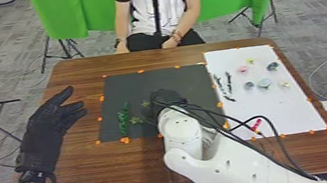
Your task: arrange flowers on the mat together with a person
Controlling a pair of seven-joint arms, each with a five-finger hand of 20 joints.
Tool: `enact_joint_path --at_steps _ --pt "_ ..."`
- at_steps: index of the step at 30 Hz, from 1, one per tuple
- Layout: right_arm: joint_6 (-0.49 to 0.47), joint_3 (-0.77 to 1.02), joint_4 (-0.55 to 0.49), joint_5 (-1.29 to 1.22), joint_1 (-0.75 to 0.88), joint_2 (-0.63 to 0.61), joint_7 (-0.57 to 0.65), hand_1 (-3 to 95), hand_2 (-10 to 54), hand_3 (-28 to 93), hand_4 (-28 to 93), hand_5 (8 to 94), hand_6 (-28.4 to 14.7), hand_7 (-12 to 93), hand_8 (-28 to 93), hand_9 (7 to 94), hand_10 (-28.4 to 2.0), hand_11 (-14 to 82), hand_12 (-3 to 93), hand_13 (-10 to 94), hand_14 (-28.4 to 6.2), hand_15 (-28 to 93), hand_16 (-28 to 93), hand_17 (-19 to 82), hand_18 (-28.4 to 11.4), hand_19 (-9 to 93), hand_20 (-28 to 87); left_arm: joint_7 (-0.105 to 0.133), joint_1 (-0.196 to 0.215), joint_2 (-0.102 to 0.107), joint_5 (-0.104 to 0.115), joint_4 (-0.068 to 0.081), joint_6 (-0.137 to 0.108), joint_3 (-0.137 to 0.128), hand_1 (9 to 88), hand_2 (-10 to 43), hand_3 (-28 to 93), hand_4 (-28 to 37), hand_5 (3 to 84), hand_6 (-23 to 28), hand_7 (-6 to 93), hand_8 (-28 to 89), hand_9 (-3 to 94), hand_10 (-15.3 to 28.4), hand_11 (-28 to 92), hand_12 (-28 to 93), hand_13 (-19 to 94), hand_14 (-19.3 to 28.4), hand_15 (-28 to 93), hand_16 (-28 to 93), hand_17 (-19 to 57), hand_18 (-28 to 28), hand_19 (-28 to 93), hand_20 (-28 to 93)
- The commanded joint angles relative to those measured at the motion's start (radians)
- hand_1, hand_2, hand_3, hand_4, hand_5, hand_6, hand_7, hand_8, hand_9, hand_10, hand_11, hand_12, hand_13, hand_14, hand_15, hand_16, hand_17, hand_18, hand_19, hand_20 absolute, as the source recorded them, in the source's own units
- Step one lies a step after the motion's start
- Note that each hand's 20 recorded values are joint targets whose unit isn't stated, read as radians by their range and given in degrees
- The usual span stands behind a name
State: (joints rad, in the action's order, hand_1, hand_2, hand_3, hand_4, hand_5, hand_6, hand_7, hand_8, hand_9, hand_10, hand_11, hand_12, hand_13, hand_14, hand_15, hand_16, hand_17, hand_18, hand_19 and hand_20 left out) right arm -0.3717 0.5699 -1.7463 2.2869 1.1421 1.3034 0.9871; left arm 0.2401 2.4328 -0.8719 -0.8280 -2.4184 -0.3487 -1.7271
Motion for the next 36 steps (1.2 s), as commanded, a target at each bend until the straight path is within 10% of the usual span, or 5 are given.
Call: enact_joint_path --at_steps 1,15,31,36 --pt "-0.058 0.006 -0.027 -0.025 -0.001 0.018 0.021 41.4 -2.6 64 -20 93.7 -0.3 27 -15 93.7 -13.9 42.5 14.8 94 -7.4 63 18 70 -16.9 93 39 -0.007 0.011 -0.001 -0.007 0.005 -0.004 0.006 22.4 3.2 80 -28.3 33.5 6.5 17.4 -12 33.7 19.9 33 8 22 26.9 57 -14 -10.3 24.6 51 3" --pt "-0.018 0.031 -0.074 -0.076 0.012 0.027 -0.002 34.5 -1.7 61 -21 93.7 -0.6 26 -14 93.7 -13.9 42.2 14.2 94 -7.1 62 16 72 -15.2 93 36 -0.008 0.008 -0.003 -0.009 0.008 -0.009 0.015 22.8 3.4 80 -28.3 33.7 6.8 16.6 -12 33.5 19.8 32 8 22 26.6 56 -13 -10.4 24.4 50 3" --pt "0.153 0.124 -0.236 -0.119 0.075 -0.06 -0.086 32.8 2.2 54 -20 92.8 -1.5 17 -12 93.7 -13.5 40.3 14.0 94 -6.8 62 16 72 -14.5 93 34 0.058 0.077 0.002 0.016 -0.003 -0.036 -0.012 22.8 3.9 80 -28.3 33.7 7.4 15.3 -11 33.0 20.1 28 9 22 26.3 52 -11 -10.5 24.4 50 5" --pt "0.231 0.337 -0.344 -0.366 0.214 -0.094 -0.198 29.5 7.5 50 -17 86.3 -3.5 13 -11 93.7 -15.1 31.1 16.3 91 -8.6 57 19 65 -17.5 93 33 0.053 0.091 -0.014 -0.03 -0.005 -0.045 -0.039 21.1 4.5 78 -28.3 33.6 7.6 14.7 -10 32.9 20.3 28 10 22 26.6 52 -11 -10.6 24.4 49 5"
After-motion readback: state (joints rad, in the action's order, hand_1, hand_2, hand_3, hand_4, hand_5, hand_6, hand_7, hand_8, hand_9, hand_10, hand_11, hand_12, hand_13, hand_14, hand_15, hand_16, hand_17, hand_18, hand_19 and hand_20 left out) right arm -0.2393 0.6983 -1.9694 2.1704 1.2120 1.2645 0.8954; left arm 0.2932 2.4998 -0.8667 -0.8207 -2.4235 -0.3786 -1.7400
